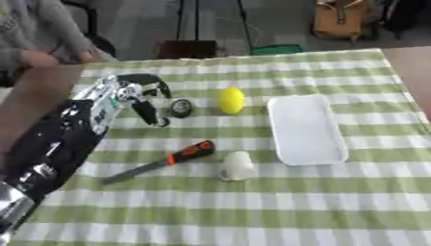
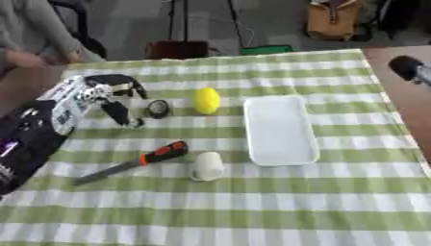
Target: Pick up objects on the table and place them in the box.
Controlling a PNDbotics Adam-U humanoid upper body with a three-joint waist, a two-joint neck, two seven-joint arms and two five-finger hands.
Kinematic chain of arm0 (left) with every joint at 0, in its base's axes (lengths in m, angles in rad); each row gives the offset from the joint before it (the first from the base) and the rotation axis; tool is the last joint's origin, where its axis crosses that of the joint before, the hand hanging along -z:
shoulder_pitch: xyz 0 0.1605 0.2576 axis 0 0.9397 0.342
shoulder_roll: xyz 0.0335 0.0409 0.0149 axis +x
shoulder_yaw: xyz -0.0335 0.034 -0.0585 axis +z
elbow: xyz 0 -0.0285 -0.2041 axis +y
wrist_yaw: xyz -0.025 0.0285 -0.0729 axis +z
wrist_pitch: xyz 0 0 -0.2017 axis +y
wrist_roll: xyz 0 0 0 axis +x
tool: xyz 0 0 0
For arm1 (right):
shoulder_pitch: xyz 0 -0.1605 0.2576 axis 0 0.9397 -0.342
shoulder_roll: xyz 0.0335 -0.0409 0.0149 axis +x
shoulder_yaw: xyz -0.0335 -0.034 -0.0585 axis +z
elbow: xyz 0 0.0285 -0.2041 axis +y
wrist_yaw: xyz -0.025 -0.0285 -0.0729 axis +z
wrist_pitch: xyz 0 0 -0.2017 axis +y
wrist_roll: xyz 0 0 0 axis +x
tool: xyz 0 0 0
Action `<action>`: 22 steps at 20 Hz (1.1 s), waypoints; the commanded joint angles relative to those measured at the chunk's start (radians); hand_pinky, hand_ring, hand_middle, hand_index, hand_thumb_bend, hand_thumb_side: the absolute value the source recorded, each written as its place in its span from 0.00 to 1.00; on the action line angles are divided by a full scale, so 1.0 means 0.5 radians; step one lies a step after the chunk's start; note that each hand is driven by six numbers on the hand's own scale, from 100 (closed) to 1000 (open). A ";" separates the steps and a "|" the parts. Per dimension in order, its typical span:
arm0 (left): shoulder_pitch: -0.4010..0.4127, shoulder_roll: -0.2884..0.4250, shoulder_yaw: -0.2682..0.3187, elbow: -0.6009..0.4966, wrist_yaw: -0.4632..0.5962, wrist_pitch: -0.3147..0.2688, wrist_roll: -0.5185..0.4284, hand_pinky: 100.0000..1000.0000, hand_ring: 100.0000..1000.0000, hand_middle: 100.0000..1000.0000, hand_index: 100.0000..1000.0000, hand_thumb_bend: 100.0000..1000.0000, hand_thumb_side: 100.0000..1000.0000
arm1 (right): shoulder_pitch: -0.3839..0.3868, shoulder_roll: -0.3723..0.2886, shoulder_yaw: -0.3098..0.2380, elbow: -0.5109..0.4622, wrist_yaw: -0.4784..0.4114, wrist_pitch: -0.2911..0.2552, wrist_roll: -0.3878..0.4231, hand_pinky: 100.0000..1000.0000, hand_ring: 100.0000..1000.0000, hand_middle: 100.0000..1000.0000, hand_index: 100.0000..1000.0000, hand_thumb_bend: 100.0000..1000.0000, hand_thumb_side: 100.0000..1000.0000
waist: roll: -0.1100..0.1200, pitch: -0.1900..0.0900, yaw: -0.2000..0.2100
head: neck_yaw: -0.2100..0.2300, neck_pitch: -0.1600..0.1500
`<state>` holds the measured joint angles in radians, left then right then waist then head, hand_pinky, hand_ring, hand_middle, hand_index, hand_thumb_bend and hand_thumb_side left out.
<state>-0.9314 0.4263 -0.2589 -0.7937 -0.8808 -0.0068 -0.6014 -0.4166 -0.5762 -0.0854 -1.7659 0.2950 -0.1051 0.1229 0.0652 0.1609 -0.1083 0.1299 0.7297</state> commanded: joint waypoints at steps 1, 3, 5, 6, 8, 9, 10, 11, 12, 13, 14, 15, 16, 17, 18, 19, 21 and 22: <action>-0.068 0.001 0.138 0.080 -0.110 -0.091 0.004 0.80 0.82 0.84 0.83 0.37 0.14 | -0.026 -0.049 -0.015 -0.011 0.000 -0.002 -0.003 0.48 0.54 0.63 0.83 0.67 0.47 | -0.012 -0.033 -0.001 | -0.003 0.002; -0.078 -0.022 0.179 0.106 -0.181 -0.134 0.020 0.80 0.82 0.84 0.83 0.37 0.14 | -0.028 -0.048 -0.014 -0.010 0.000 -0.002 -0.002 0.48 0.54 0.63 0.83 0.67 0.47 | -0.013 -0.030 -0.004 | -0.001 0.000; -0.089 -0.050 0.211 0.120 -0.250 -0.166 0.038 0.80 0.82 0.84 0.84 0.36 0.15 | -0.031 -0.046 -0.014 -0.011 -0.001 -0.003 -0.001 0.48 0.54 0.63 0.83 0.67 0.47 | -0.014 -0.026 -0.010 | 0.001 -0.004; -0.098 -0.069 0.227 0.122 -0.277 -0.179 0.052 0.80 0.82 0.84 0.84 0.36 0.15 | -0.033 -0.045 -0.013 -0.011 -0.001 -0.004 0.000 0.48 0.54 0.63 0.83 0.67 0.47 | -0.015 -0.022 -0.016 | 0.003 -0.007; -0.115 -0.100 0.247 0.126 -0.315 -0.197 0.077 0.80 0.81 0.84 0.84 0.36 0.15 | -0.037 -0.044 -0.013 -0.011 -0.002 -0.004 0.001 0.48 0.54 0.63 0.84 0.67 0.47 | -0.014 -0.017 -0.026 | 0.009 -0.012; -0.122 -0.111 0.252 0.128 -0.327 -0.203 0.086 0.80 0.81 0.84 0.84 0.36 0.15 | -0.039 -0.043 -0.012 -0.011 -0.002 -0.005 0.001 0.48 0.54 0.63 0.84 0.67 0.47 | -0.014 -0.015 -0.030 | 0.011 -0.013; -0.131 -0.123 0.256 0.129 -0.335 -0.208 0.092 0.80 0.81 0.84 0.84 0.35 0.15 | -0.042 -0.041 -0.012 -0.012 -0.003 -0.005 0.002 0.48 0.54 0.63 0.84 0.67 0.47 | -0.013 -0.012 -0.035 | 0.013 -0.015; -0.138 -0.132 0.258 0.129 -0.340 -0.211 0.096 0.80 0.81 0.84 0.84 0.35 0.15 | -0.044 -0.040 -0.011 -0.012 -0.003 -0.006 0.003 0.48 0.54 0.63 0.84 0.67 0.47 | -0.013 -0.010 -0.040 | 0.016 -0.017; -0.145 -0.140 0.260 0.130 -0.343 -0.213 0.097 0.80 0.81 0.84 0.84 0.35 0.15 | -0.046 -0.039 -0.011 -0.012 -0.003 -0.006 0.003 0.48 0.54 0.63 0.84 0.67 0.47 | -0.012 -0.008 -0.044 | 0.018 -0.019; -0.149 -0.145 0.261 0.130 -0.345 -0.215 0.096 0.80 0.81 0.84 0.84 0.35 0.15 | -0.047 -0.038 -0.011 -0.012 -0.004 -0.006 0.004 0.48 0.54 0.63 0.84 0.67 0.47 | -0.011 -0.007 -0.047 | 0.019 -0.019; -0.152 -0.147 0.262 0.130 -0.346 -0.216 0.095 0.80 0.81 0.84 0.84 0.35 0.15 | -0.048 -0.038 -0.011 -0.012 -0.004 -0.006 0.004 0.48 0.54 0.63 0.84 0.67 0.47 | -0.011 -0.006 -0.048 | 0.019 -0.020; -0.156 -0.151 0.261 0.130 -0.349 -0.217 0.093 0.80 0.82 0.84 0.84 0.35 0.16 | -0.048 -0.038 -0.010 -0.012 -0.004 -0.006 0.004 0.48 0.54 0.63 0.84 0.66 0.46 | -0.010 -0.005 -0.052 | 0.021 -0.020; -0.163 -0.156 0.261 0.129 -0.358 -0.214 0.090 0.80 0.82 0.84 0.84 0.35 0.16 | -0.050 -0.038 -0.009 -0.012 -0.004 -0.006 0.005 0.48 0.54 0.63 0.84 0.67 0.47 | -0.008 -0.002 -0.058 | 0.024 -0.021; -0.167 -0.159 0.263 0.130 -0.367 -0.210 0.087 0.80 0.82 0.84 0.84 0.35 0.17 | -0.051 -0.038 -0.009 -0.012 -0.005 -0.006 0.006 0.48 0.54 0.63 0.84 0.67 0.47 | -0.007 0.000 -0.061 | 0.025 -0.023; -0.171 -0.162 0.266 0.130 -0.374 -0.206 0.085 0.80 0.82 0.84 0.84 0.35 0.17 | -0.053 -0.037 -0.008 -0.012 -0.005 -0.007 0.007 0.48 0.54 0.63 0.84 0.67 0.47 | -0.006 0.002 -0.065 | 0.027 -0.025; -0.173 -0.164 0.268 0.130 -0.379 -0.204 0.083 0.81 0.82 0.84 0.84 0.35 0.17 | -0.054 -0.037 -0.008 -0.012 -0.006 -0.007 0.008 0.48 0.54 0.63 0.84 0.67 0.47 | -0.006 0.003 -0.067 | 0.028 -0.027; -0.174 -0.165 0.271 0.131 -0.384 -0.201 0.079 0.81 0.82 0.84 0.85 0.35 0.17 | -0.056 -0.037 -0.007 -0.012 -0.006 -0.007 0.008 0.48 0.54 0.63 0.84 0.67 0.47 | -0.006 0.005 -0.069 | 0.029 -0.028; -0.175 -0.168 0.272 0.135 -0.388 -0.198 0.074 0.81 0.82 0.84 0.85 0.35 0.18 | -0.058 -0.037 -0.007 -0.013 -0.006 -0.008 0.009 0.48 0.54 0.63 0.84 0.67 0.47 | -0.006 0.008 -0.071 | 0.031 -0.030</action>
<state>-0.9934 0.3313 -0.1324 -0.7201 -1.0676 -0.1070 -0.5610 -0.4289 -0.5761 -0.0851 -1.7657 0.2940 -0.1083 0.1262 0.0665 0.1777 -0.1430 0.1407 0.7245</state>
